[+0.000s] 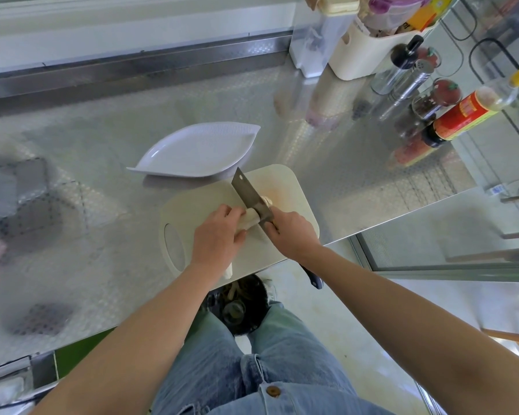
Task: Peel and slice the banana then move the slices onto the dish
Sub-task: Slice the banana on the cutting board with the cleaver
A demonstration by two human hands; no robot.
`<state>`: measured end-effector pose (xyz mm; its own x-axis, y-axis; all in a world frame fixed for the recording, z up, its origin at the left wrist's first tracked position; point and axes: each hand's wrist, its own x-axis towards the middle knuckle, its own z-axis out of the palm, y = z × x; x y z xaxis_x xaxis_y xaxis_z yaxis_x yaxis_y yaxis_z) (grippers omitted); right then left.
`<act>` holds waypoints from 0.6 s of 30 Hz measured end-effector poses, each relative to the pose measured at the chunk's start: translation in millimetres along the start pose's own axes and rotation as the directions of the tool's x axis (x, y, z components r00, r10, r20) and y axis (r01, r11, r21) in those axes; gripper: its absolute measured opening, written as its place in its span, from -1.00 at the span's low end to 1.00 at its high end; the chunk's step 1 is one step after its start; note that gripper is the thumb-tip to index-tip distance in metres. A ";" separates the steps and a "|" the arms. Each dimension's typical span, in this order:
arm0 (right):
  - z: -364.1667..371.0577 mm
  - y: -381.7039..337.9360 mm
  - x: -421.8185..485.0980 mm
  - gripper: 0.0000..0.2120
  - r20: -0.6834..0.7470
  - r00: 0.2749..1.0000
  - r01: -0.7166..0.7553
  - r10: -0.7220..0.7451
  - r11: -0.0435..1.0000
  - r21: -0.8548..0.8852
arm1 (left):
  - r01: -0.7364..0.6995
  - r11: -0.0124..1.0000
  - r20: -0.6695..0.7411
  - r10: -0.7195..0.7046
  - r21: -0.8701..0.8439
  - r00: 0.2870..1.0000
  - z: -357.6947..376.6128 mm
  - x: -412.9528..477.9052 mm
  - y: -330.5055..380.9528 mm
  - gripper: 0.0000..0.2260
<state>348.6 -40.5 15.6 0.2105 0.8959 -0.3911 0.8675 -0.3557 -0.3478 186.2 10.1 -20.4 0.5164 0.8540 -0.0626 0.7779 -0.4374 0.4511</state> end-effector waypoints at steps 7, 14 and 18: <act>-20.0 -0.4 -4.7 -0.83 -0.099 0.995 0.027 -0.022 0.999 0.045 | -0.040 0.997 -0.034 0.043 0.072 0.999 -0.8 -0.9 -0.3 -0.73; -21.5 -1.9 -8.0 -0.78 -0.037 0.999 0.038 -0.038 0.999 0.002 | -0.034 0.998 -0.043 0.037 0.058 0.998 0.7 -0.6 -0.7 -0.72; -14.8 -2.3 -6.6 -0.79 -0.023 0.999 0.028 -0.028 1.000 -0.014 | -0.033 0.998 -0.040 0.036 0.060 0.999 0.9 -0.9 0.0 -0.72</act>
<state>351.9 -41.7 31.7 0.1967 0.9114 -0.3614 0.8791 -0.3272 -0.3467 186.0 9.1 -21.2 0.5294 0.8483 -0.0112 0.7804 -0.4817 0.3986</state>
